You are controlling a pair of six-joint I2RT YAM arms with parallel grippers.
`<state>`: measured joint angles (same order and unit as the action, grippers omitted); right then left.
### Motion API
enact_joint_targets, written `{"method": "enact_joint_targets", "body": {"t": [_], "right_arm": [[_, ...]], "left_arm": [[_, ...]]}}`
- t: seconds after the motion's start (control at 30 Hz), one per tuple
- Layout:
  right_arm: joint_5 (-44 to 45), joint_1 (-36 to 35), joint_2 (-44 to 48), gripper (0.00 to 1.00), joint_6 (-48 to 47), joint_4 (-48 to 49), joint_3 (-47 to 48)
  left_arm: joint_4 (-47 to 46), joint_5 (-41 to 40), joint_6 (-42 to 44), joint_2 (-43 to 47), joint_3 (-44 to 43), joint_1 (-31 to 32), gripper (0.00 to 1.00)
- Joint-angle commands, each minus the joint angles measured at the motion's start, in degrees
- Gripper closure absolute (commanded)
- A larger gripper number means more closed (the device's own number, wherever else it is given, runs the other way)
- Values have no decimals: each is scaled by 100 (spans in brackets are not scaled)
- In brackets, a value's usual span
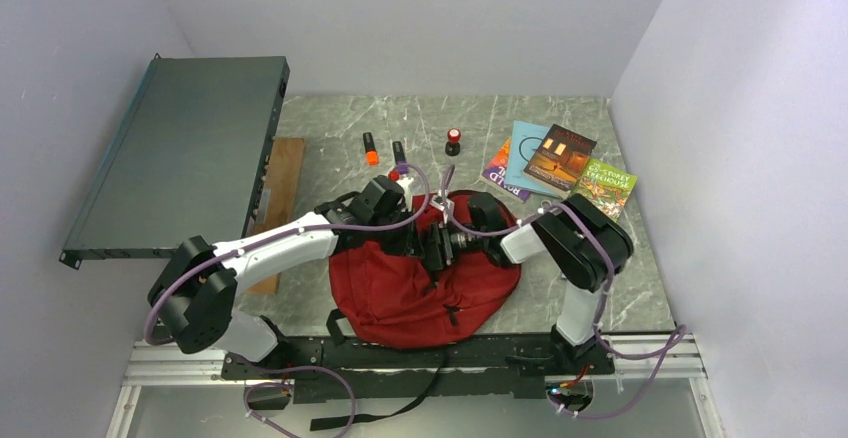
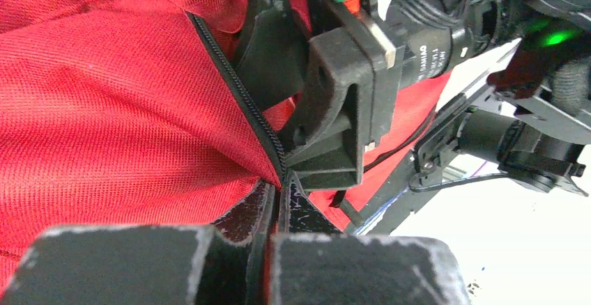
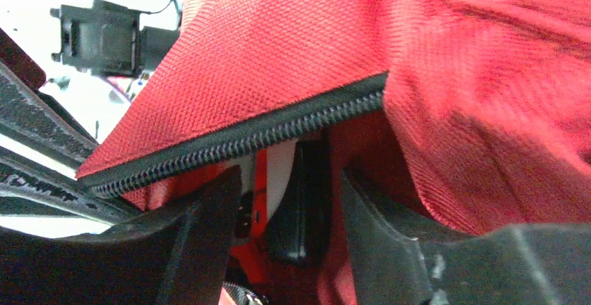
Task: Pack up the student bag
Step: Place the stationery in the student bag, then pick up the stationery from the center of the board.
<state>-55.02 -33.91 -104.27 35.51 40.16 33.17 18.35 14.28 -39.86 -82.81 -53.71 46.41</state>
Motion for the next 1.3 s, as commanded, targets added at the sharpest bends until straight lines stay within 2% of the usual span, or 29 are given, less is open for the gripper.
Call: {"method": "enact_joint_targets", "body": {"t": [0.0, 0.1, 0.2, 0.3, 0.43, 0.47, 0.57, 0.63, 0.67, 0.8, 0.9, 1.03, 1.27], "right_arm": [[1159, 10, 1616, 33, -820, -2104, 218], [2304, 40, 2260, 20, -1121, -3683, 436], [3209, 89, 2511, 18, -1285, -5063, 850], [3586, 95, 2760, 16, -1299, -5556, 1245], [3902, 137, 3080, 11, -1015, -5507, 1639], [4014, 153, 3090, 10, -958, -5492, 1747], [4318, 227, 3040, 10, -902, -5517, 1997], [4390, 296, 3034, 10, -903, -5502, 2036], [4427, 324, 3042, 10, -918, -5508, 2017], [4545, 445, 3182, 10, -964, -5597, 1768], [4642, 502, 3383, 11, -954, -5720, 1544], [4605, 525, 3727, 11, -981, -5780, 1249], [4440, 560, 4042, 11, -1019, -5805, 982]], "left_arm": [[-164, -222, 16, 82, -70, 39, 100], [-123, -353, 74, 70, -84, 26, 100], [-102, -320, 130, -41, -150, -34, 100], [-116, -316, 146, -69, -145, -98, 100], [-87, -306, 190, -30, -120, -184, 98], [-20, -362, 251, 5, -155, -177, 85], [180, -487, 416, 225, -257, -183, 35], [447, -749, 602, 377, -446, -185, 11], [597, -984, 681, 421, -591, -187, 7], [1011, -1883, 1013, 266, -1417, -317, 1], [1100, -2581, 935, -75, -1898, -600, 0], [812, -2792, 869, -822, -2494, -1159, 0], [934, -2967, 892, -2743, -4279, -1584, 19]]}}
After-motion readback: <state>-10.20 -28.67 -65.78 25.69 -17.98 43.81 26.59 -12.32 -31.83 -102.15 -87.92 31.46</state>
